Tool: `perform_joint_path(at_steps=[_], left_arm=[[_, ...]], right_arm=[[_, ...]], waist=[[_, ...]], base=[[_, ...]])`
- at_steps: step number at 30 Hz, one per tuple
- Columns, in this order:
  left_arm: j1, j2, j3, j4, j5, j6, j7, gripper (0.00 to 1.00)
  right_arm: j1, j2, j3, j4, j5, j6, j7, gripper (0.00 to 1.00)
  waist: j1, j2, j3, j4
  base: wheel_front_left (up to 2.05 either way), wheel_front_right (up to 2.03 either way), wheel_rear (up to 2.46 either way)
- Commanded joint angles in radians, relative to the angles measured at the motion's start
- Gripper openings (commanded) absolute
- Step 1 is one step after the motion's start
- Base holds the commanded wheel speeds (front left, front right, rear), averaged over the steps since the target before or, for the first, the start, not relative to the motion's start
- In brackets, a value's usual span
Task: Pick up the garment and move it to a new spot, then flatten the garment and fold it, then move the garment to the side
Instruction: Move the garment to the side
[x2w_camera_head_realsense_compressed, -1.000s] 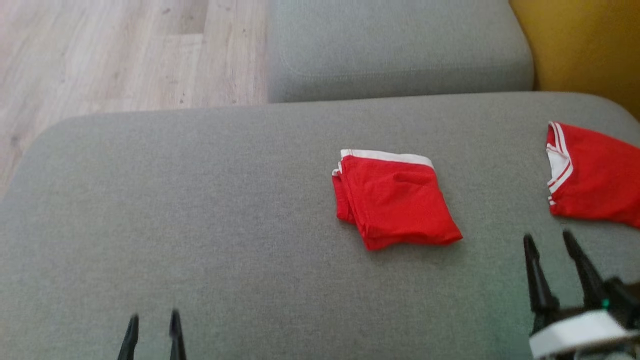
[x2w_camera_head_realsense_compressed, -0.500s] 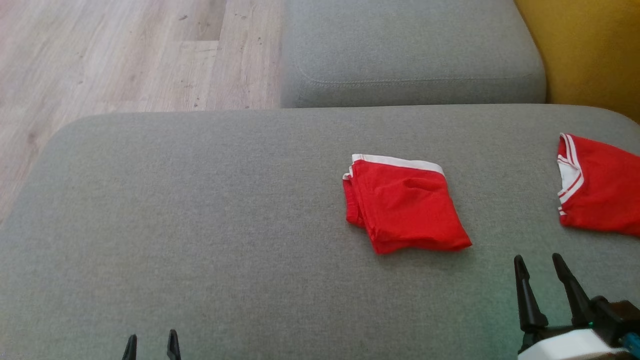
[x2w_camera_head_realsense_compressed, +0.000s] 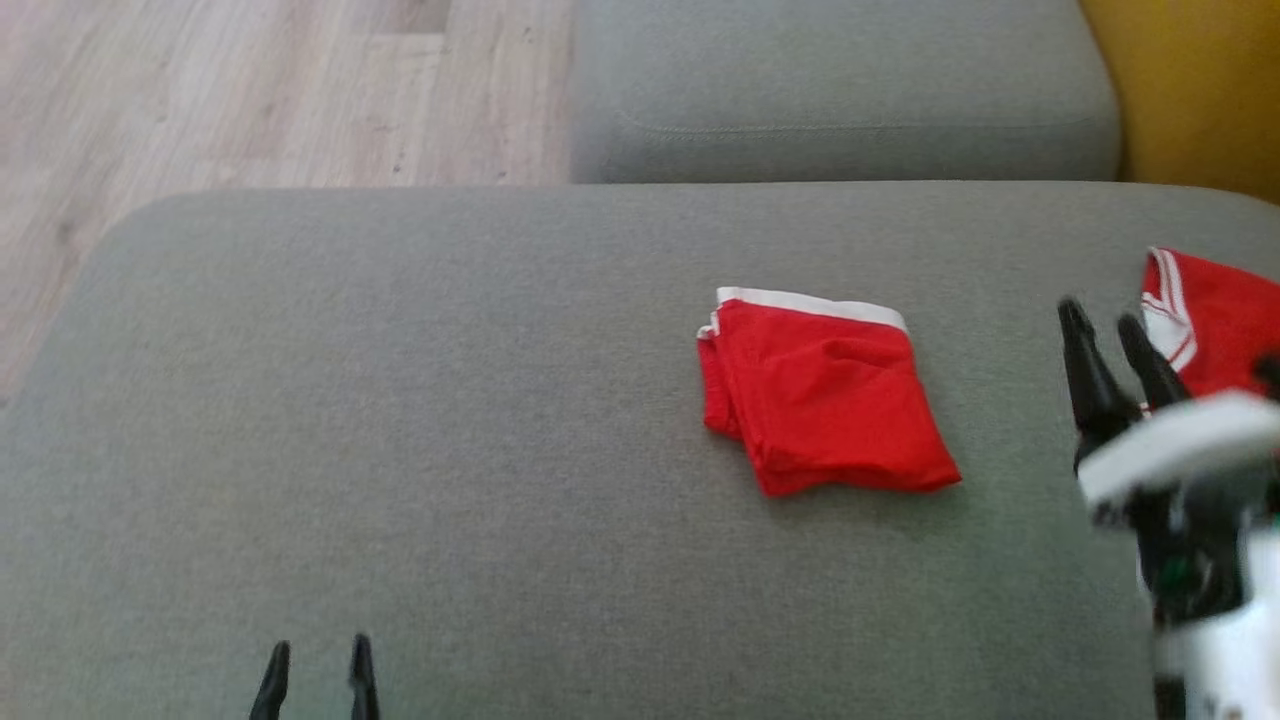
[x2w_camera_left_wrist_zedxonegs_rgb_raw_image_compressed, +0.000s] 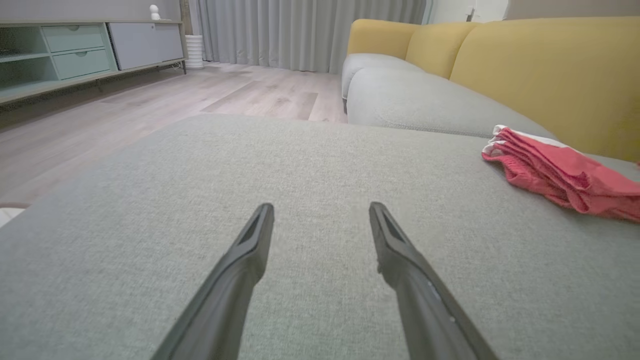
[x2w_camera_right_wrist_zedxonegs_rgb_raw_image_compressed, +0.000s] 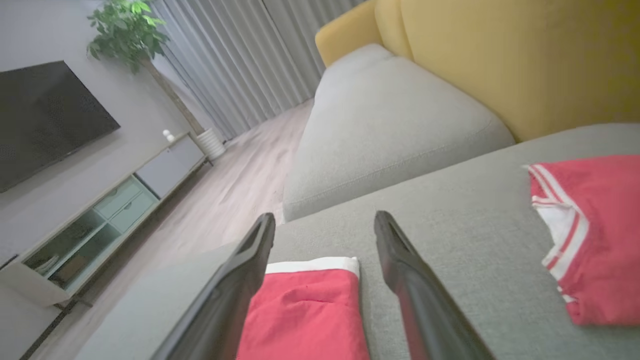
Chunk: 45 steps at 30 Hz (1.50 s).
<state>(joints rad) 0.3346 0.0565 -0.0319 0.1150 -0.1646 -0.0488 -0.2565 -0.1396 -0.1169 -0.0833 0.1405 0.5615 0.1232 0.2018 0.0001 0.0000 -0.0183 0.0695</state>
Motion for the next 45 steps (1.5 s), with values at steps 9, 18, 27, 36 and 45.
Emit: perform_joint_path(at_steps=[9,18,27,36,45], left_arm=[[-0.112,-0.006,-0.036,-0.008,-0.004,-0.004,-0.005,1.0],[-0.132,-0.006,-0.07,-0.004,-0.02,0.015,-0.005,1.0],[-0.146,-0.006,-0.078,-0.011,-0.022,0.024,-0.005,1.0],[-0.149,-0.006,-0.084,-0.025,-0.039,0.038,-0.005,1.0],[-0.237,-0.005,-0.1,-0.031,0.006,0.002,-0.005,1.0]], right_arm=[[-0.24,0.004,-0.047,0.213,-0.131,0.008,0.391,1.0],[-0.306,0.003,-0.152,0.491,-0.281,0.008,0.342,1.0],[-0.377,0.034,-0.222,0.654,-0.238,0.008,0.273,0.0],[-0.477,-0.013,-0.118,0.64,-0.232,0.008,0.217,0.0],[-0.633,-0.194,-0.124,0.568,-0.264,0.008,0.207,0.0]], waist=[[-0.0001,0.0,0.049,0.109],[-0.0001,0.0,0.086,0.195],[-0.0001,0.0,0.104,0.19],[-0.0001,0.0,0.13,0.048],[-0.0001,0.0,0.244,-0.08]], base=[[0.0,0.0,0.0],[0.0,0.0,0.0],[0.0,0.0,0.0],[0.0,0.0,0.0],[0.0,0.0,0.0]])
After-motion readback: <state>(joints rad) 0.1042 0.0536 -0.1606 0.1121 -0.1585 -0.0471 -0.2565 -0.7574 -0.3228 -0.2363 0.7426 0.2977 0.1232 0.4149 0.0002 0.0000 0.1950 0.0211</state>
